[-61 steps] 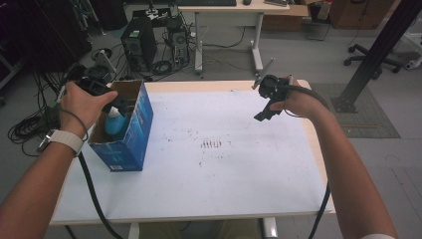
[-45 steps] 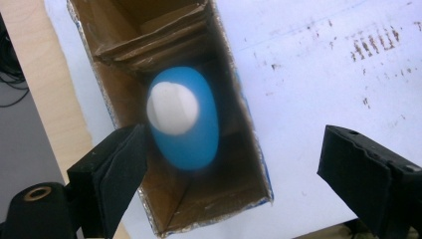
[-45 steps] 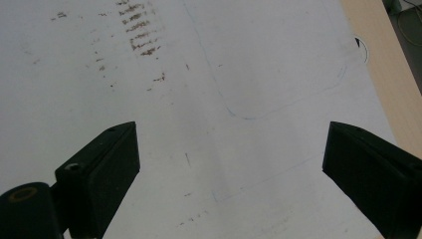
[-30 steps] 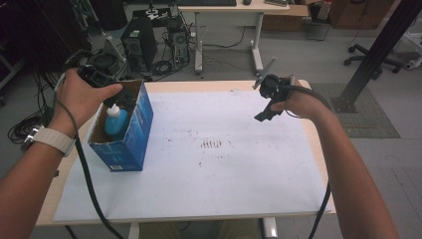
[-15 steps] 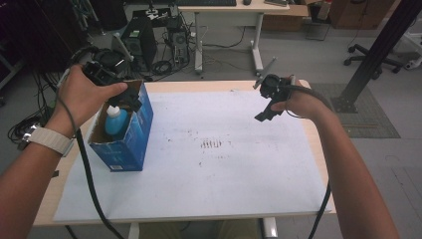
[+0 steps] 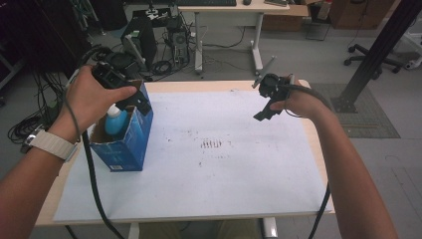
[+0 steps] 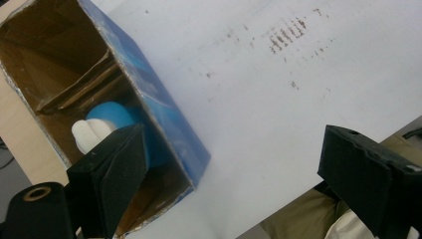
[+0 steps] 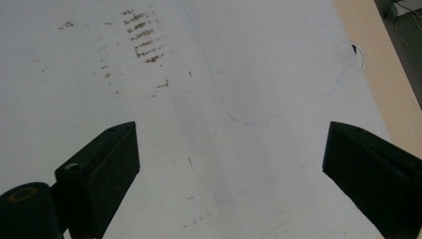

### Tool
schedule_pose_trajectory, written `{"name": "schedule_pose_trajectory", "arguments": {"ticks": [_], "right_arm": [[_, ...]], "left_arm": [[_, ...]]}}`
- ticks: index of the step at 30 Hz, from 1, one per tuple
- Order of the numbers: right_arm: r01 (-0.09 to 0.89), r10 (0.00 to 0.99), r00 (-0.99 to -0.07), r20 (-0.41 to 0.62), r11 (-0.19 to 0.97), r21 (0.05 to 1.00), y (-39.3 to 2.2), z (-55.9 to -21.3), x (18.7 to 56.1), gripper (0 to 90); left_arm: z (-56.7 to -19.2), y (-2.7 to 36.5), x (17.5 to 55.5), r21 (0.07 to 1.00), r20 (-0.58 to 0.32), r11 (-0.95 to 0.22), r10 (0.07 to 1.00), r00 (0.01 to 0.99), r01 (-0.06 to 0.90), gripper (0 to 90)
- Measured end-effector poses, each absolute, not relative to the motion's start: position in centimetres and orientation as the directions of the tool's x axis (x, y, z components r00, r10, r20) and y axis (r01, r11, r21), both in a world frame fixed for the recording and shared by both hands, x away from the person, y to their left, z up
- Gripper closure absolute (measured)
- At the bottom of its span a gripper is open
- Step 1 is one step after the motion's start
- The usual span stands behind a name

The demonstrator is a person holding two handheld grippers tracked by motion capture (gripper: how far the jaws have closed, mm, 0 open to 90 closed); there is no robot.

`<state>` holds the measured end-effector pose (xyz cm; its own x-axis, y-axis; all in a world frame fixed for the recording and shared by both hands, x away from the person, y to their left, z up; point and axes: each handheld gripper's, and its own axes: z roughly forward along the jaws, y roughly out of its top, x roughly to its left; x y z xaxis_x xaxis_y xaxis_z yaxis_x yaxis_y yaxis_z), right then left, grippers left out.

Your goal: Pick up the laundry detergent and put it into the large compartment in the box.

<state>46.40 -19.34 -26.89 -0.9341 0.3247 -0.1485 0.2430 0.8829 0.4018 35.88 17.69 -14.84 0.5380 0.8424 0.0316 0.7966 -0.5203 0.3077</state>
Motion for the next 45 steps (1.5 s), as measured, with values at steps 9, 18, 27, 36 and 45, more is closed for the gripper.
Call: {"name": "schedule_pose_trajectory", "arguments": {"ticks": [9, 18, 27, 36, 45], "right_arm": [[0.246, 0.327, -0.933, -0.149, 0.883, 0.399, -19.4, -26.9, 46.4, 7.9], [0.243, 0.324, -0.934, -0.149, 0.884, 0.398, -19.2, -26.9, 46.3, 8.0], [0.243, 0.323, -0.935, -0.149, 0.887, 0.393, -19.1, -27.0, 46.4, 7.9], [0.238, 0.317, -0.937, -0.148, 0.888, 0.394, -18.9, -27.1, 46.3, 7.9], [0.239, 0.317, -0.937, -0.148, 0.888, 0.393, -18.8, -27.1, 46.3, 7.9]], "left_arm": [[-14.7, 16.0, 35.1, 0.298, 0.034, -0.564, 0.812, 0.582, 0.77, 12.0], [-14.8, 14.8, 34.6, 0.28, 0.027, -0.6, 0.785, 0.619, 0.749, 12.0], [-15.0, 13.5, 34.2, 0.269, 0.025, -0.629, 0.761, 0.648, 0.729, 12.0], [-15.4, 12.5, 34.0, 0.261, 0.016, -0.646, 0.746, 0.666, 0.717, 12.0], [-15.6, 11.5, 33.5, 0.258, 0.008, -0.675, 0.717, 0.697, 0.691, 12.0]]}}
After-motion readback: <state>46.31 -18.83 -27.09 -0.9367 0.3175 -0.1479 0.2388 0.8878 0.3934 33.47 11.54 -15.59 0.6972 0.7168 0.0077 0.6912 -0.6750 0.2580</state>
